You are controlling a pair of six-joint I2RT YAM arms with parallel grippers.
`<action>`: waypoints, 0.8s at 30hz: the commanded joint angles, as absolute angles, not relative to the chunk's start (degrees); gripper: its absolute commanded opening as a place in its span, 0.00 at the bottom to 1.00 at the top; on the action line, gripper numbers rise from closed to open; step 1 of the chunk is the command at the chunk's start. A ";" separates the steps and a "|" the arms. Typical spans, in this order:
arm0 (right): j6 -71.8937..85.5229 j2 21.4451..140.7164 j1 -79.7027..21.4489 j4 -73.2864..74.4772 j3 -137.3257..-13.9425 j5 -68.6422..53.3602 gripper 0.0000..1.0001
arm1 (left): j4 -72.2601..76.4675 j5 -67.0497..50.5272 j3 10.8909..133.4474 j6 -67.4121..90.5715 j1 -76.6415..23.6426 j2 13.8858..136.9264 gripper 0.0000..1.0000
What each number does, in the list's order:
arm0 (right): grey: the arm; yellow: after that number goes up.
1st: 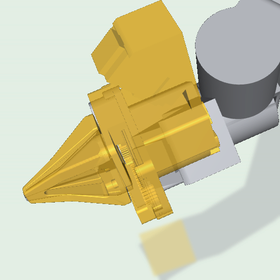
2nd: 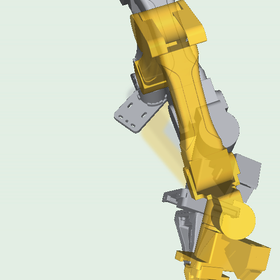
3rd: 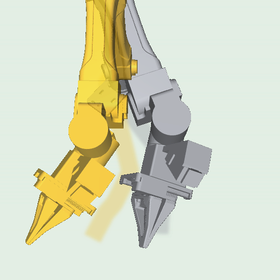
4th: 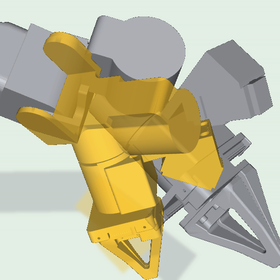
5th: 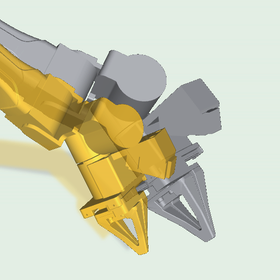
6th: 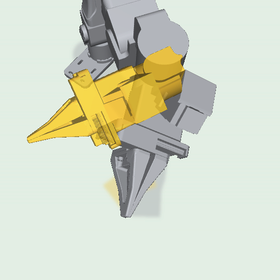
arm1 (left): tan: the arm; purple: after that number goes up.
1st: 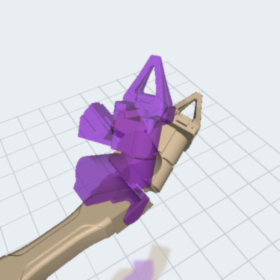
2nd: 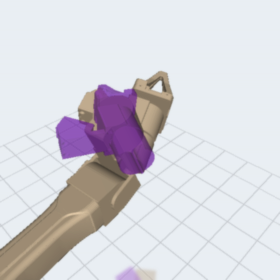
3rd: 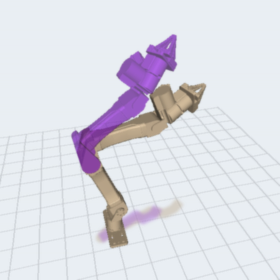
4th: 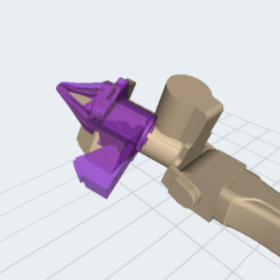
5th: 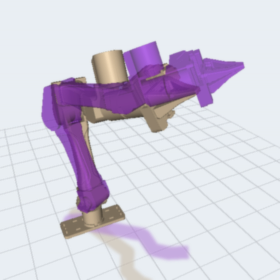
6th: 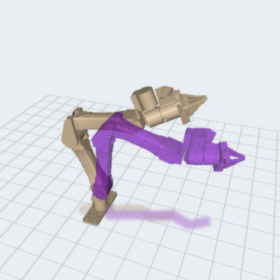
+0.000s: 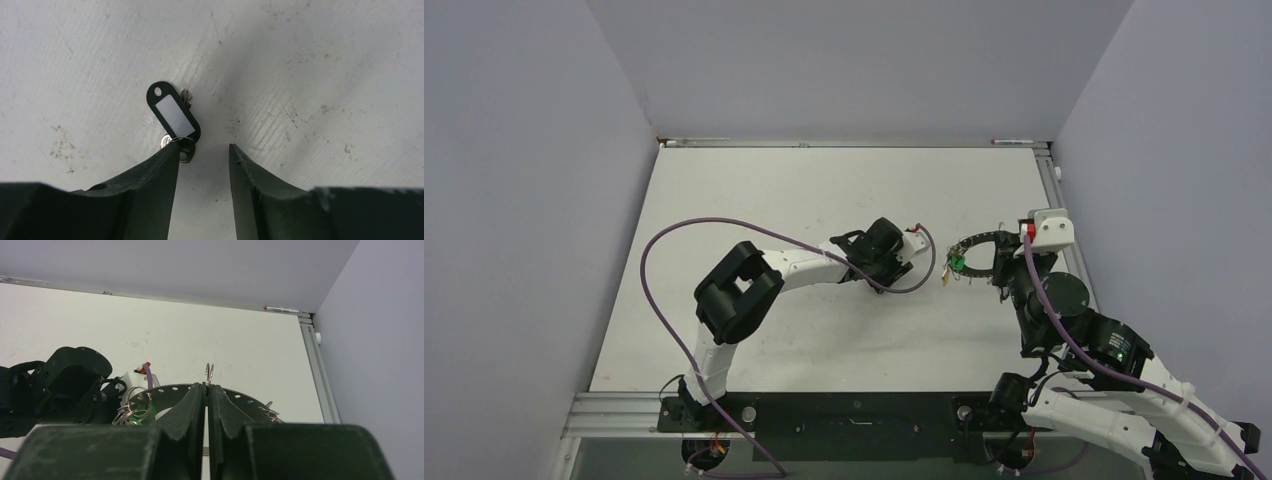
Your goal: Put the keys on the keyring
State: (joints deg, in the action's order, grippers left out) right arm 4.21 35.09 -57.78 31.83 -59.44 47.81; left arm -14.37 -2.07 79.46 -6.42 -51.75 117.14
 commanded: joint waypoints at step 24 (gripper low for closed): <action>4.72 36.10 -57.97 29.97 -59.54 46.93 0.05 | -16.04 -9.23 82.88 -9.03 -48.68 111.36 0.46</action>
